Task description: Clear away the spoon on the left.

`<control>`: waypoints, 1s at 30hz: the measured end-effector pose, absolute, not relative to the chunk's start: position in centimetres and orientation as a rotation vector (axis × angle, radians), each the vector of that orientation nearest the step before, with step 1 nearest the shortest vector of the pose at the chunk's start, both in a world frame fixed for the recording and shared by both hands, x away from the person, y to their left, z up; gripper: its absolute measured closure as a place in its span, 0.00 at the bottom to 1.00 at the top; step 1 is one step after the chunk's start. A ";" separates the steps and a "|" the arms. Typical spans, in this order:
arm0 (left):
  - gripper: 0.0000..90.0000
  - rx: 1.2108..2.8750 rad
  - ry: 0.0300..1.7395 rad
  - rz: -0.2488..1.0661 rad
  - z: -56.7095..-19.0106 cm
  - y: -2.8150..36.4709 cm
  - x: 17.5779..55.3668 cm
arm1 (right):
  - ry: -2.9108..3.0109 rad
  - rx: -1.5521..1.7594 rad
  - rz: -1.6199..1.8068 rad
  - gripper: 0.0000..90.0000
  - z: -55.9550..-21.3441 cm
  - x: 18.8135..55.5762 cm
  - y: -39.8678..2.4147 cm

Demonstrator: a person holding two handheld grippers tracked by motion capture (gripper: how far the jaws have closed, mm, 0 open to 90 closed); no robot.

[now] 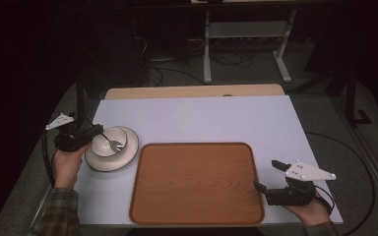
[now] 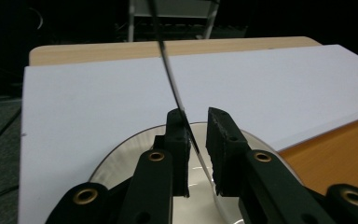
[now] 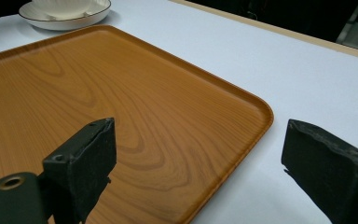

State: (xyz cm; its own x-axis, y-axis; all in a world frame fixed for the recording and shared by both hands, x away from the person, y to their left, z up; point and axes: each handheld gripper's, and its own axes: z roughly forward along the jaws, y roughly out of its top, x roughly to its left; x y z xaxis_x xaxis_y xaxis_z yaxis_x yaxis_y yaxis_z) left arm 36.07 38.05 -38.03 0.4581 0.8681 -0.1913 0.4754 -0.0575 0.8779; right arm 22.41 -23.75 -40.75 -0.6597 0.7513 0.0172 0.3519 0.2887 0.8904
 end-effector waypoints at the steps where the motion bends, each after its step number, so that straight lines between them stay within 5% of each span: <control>1: 0.89 1.697 1.159 0.480 -38.0 37.9 36.1 | 2.156 0.990 1.332 0.11 -40.7 22.4 -23.8; 12: 0.97 1.712 1.099 0.431 -37.7 36.8 36.1 | 2.158 0.989 1.334 0.12 -40.7 22.4 -23.8; 30: 0.98 1.664 1.088 0.467 -36.3 38.4 35.4 | 2.158 0.991 1.337 0.12 -40.7 22.4 -23.8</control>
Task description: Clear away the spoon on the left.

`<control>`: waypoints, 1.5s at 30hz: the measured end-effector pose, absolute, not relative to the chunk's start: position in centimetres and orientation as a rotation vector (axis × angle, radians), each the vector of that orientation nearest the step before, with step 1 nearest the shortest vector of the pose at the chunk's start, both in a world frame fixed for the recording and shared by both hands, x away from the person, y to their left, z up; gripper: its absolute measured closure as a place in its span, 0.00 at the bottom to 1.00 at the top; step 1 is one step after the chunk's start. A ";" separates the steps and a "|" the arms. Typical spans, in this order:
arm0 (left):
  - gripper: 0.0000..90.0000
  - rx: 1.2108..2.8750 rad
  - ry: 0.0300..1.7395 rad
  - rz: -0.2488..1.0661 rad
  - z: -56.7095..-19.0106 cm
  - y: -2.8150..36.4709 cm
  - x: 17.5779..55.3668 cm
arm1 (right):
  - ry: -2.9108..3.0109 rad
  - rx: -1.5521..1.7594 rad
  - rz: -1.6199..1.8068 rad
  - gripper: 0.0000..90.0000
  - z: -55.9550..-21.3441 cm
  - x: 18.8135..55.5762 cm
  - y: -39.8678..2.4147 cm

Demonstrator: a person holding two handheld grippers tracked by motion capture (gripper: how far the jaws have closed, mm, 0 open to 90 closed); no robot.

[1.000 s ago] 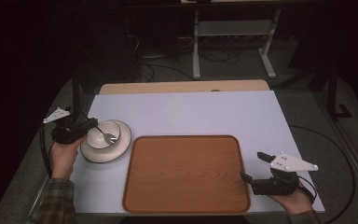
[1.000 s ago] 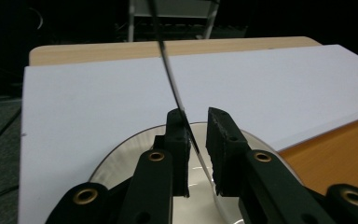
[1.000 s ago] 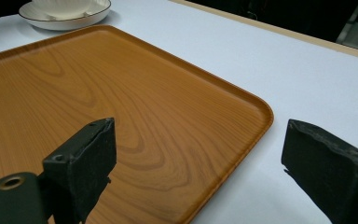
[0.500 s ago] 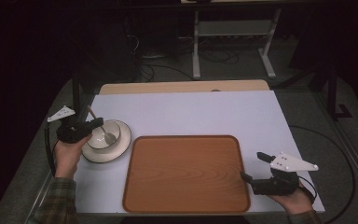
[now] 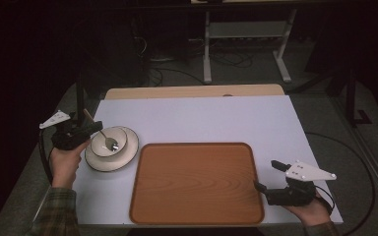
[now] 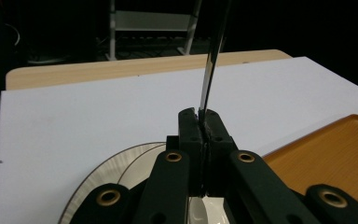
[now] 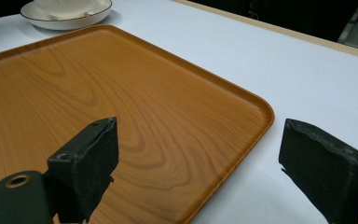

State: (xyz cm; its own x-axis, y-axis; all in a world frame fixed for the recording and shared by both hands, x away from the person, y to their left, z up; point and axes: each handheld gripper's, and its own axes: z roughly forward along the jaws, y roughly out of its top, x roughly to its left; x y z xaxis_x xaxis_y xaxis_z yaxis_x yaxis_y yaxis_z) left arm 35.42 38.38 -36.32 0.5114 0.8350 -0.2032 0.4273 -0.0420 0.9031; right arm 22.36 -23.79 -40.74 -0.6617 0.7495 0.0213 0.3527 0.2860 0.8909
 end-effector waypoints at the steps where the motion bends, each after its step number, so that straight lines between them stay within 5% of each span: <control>1: 0.98 1.661 1.087 0.470 -36.2 38.5 35.3 | 2.158 0.990 1.338 0.13 -40.7 22.4 -23.8; 19: 0.98 1.664 1.000 0.447 -33.6 37.9 34.2 | 2.158 0.990 1.341 0.13 -40.7 22.3 -23.8; 45: 0.98 1.854 0.804 0.310 -31.2 31.3 33.0 | 2.155 0.989 1.343 0.13 -40.6 22.3 -23.9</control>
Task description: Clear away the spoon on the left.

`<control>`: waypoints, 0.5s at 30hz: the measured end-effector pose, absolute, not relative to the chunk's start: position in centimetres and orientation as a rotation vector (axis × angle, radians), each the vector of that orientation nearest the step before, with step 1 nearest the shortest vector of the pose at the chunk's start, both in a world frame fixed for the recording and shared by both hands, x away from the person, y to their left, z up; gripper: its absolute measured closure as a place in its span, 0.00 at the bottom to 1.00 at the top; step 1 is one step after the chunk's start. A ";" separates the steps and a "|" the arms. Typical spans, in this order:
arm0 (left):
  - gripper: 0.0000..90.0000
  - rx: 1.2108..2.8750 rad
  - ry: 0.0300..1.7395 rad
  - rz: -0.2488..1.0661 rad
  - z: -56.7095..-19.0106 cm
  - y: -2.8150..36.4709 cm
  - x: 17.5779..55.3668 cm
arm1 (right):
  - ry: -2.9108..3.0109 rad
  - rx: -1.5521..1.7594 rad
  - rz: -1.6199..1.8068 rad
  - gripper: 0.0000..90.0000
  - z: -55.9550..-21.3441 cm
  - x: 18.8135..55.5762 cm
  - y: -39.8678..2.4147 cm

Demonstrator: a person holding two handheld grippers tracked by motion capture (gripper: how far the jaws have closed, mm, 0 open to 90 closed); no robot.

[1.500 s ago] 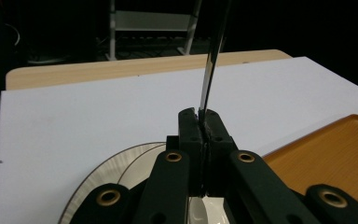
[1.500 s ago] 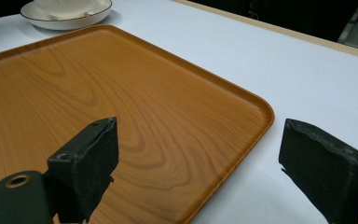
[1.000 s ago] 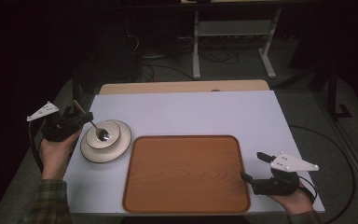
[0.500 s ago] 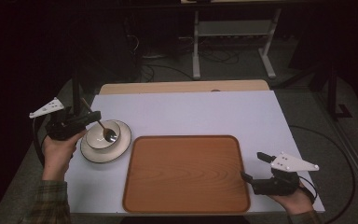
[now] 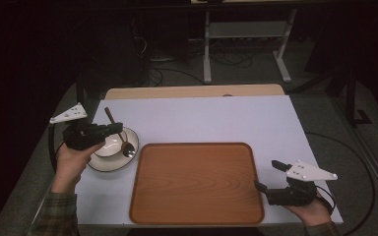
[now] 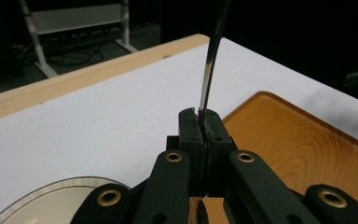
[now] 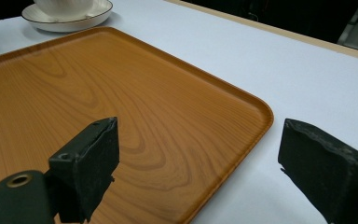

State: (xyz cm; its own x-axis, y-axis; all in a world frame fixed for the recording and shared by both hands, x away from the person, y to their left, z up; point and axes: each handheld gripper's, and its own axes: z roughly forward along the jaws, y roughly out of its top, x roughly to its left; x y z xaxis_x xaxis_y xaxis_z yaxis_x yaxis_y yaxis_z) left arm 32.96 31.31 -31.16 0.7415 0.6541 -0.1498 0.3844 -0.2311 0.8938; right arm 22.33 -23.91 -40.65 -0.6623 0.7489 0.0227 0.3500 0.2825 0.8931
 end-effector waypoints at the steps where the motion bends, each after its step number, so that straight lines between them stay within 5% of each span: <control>1: 0.98 1.865 0.797 0.306 -31.2 31.1 32.9 | 2.155 0.989 1.344 0.13 -40.6 22.3 -23.9; 15: 0.98 2.008 0.739 0.240 -32.9 27.7 32.8 | 2.152 0.986 1.344 0.13 -40.6 22.3 -24.0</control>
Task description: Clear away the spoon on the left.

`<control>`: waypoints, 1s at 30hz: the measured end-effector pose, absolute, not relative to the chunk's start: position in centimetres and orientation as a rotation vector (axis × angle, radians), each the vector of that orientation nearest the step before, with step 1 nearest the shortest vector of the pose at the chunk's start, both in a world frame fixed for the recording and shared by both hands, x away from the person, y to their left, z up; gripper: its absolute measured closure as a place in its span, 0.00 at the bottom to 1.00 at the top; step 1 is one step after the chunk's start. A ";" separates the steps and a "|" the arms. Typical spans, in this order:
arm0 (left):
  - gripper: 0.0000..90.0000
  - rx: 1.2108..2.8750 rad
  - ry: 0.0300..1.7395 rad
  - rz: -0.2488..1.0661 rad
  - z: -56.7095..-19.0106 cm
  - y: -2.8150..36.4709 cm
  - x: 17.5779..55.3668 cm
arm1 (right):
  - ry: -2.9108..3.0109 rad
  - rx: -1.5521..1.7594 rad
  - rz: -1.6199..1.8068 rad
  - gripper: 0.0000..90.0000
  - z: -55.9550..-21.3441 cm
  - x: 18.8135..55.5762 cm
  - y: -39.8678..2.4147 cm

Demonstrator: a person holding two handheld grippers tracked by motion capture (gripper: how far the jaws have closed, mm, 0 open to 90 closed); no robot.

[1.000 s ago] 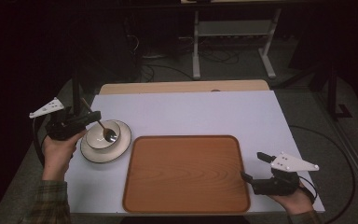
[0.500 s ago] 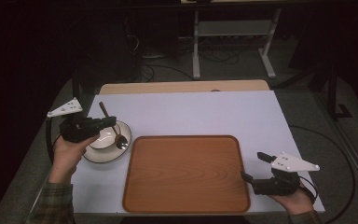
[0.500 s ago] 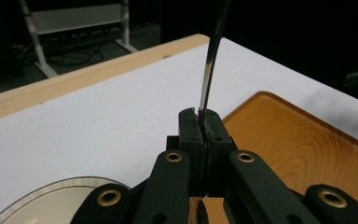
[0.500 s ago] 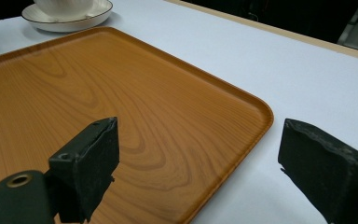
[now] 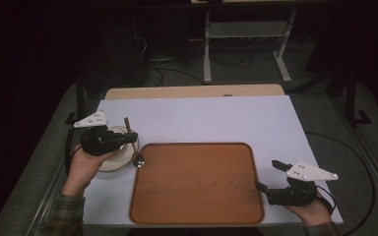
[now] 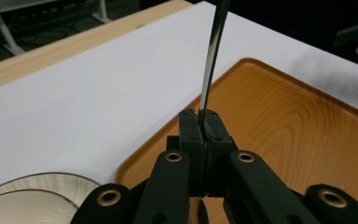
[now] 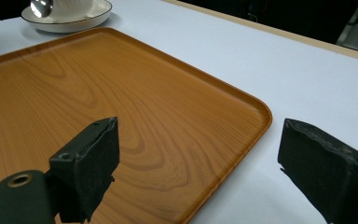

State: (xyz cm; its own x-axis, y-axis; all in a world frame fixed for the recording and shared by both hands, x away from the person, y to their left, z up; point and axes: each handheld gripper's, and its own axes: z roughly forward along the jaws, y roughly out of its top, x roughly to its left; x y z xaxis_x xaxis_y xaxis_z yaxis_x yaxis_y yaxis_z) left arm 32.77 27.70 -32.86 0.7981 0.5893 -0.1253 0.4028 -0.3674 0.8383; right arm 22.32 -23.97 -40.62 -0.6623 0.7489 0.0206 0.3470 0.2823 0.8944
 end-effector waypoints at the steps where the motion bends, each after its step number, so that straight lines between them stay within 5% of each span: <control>1: 0.98 2.016 0.737 0.235 -33.0 27.5 32.8 | 2.153 0.987 1.344 0.13 -40.6 22.3 -24.0; 30: 0.98 2.220 0.680 0.138 -36.5 23.9 33.0 | 2.154 0.989 1.343 0.14 -40.6 22.3 -24.0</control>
State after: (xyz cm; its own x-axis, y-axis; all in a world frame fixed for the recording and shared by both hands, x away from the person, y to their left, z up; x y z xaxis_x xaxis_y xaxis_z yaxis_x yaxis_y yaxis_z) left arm 32.97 23.92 -36.48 0.8502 0.5133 -0.1172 0.4268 -0.5415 0.7243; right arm 22.31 -24.01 -40.64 -0.6618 0.7494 0.0216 0.3493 0.2827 0.8933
